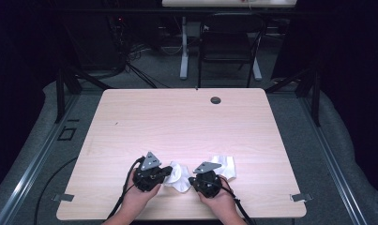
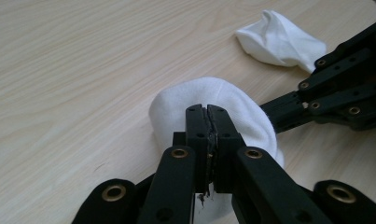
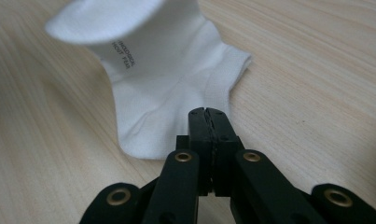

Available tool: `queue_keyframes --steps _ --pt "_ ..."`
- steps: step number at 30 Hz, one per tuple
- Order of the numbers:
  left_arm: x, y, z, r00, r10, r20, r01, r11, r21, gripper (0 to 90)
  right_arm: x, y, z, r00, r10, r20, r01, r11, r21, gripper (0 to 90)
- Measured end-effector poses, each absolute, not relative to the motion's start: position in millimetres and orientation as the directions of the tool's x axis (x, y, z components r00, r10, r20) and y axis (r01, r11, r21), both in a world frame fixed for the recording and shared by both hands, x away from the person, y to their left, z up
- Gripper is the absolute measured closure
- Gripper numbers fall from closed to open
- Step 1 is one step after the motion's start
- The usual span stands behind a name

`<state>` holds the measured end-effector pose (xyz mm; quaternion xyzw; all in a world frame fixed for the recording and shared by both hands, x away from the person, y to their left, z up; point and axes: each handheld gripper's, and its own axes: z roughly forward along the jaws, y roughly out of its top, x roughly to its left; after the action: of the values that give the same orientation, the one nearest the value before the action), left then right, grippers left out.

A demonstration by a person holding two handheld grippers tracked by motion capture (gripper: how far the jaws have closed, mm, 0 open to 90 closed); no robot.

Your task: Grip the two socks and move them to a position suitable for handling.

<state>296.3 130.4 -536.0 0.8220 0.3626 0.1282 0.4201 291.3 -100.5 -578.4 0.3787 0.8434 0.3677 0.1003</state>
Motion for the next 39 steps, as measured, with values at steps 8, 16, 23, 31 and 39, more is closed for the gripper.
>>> queue_keyframes --steps 8,16,23,31,39 --pt "296.2 156.8 -543.2 0.672 0.737 -0.077 0.516 -0.391 0.762 87.7 290.5 -103.7 -577.5 -0.690 0.716 0.103 0.568 0.448 0.690 90.0" --pt "299.3 177.4 -545.9 0.633 0.764 -0.125 0.542 -0.322 0.777 81.3 290.4 -102.8 -577.6 -0.692 0.716 0.093 0.562 0.453 0.693 90.0" --pt "294.1 181.9 -524.2 0.652 0.751 -0.107 0.474 -0.294 0.830 72.4 290.3 -103.1 -577.2 -0.694 0.714 0.089 0.561 0.459 0.689 90.0" --pt "302.4 178.0 -547.8 0.658 0.750 -0.067 0.505 -0.374 0.777 66.3 290.2 -103.1 -577.5 -0.693 0.715 0.091 0.560 0.456 0.691 90.0" --pt "312.4 180.4 -574.4 0.644 0.765 -0.036 0.553 -0.432 0.712 65.4 290.9 -105.0 -577.5 -0.686 0.722 0.087 0.562 0.452 0.693 90.0"
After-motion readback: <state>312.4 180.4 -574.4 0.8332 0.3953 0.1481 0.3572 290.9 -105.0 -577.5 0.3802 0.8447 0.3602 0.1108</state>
